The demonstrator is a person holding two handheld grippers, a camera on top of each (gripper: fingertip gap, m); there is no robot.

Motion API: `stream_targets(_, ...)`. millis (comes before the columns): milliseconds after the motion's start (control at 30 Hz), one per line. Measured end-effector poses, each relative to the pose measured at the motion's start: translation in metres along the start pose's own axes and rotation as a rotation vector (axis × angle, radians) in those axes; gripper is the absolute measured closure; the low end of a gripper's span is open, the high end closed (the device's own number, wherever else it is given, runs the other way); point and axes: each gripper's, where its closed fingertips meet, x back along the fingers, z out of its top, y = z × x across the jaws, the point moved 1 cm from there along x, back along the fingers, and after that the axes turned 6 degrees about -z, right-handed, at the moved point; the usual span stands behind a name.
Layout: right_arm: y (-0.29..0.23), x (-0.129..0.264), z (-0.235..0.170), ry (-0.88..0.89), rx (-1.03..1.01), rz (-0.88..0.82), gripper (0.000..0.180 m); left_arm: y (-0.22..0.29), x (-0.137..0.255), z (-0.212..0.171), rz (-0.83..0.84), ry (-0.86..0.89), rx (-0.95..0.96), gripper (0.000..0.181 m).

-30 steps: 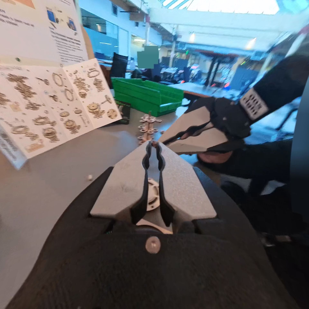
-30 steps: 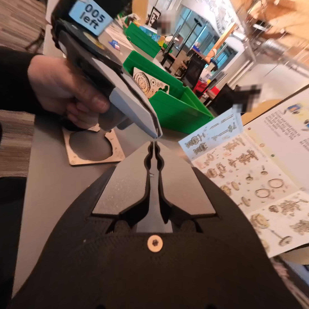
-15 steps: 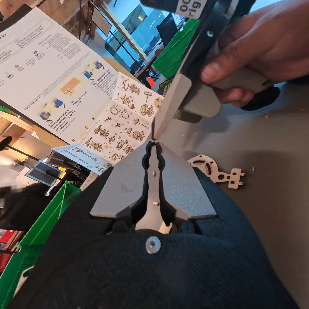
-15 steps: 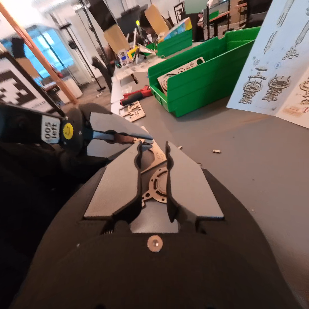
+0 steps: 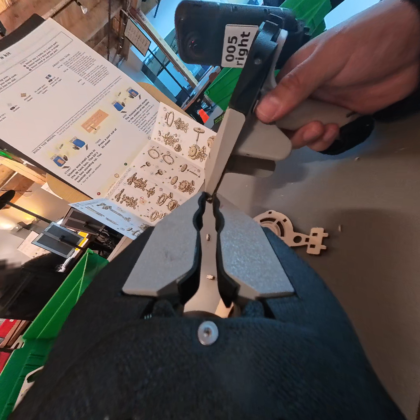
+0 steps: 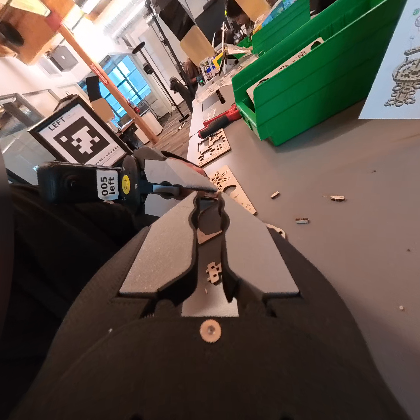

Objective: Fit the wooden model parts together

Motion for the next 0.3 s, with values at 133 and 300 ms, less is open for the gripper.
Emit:
stream_targets(133,-0.002,0.001,0.002,0.003,-0.030,0.033,0.172,-0.001,0.000,0.002,0.000,0.025,0.022,0.178)
stream_targets(300,-0.010,0.006,0.007,0.045,-0.197,0.208,0.172,-0.004,0.004,0.007,0.001,0.076,0.073,0.175)
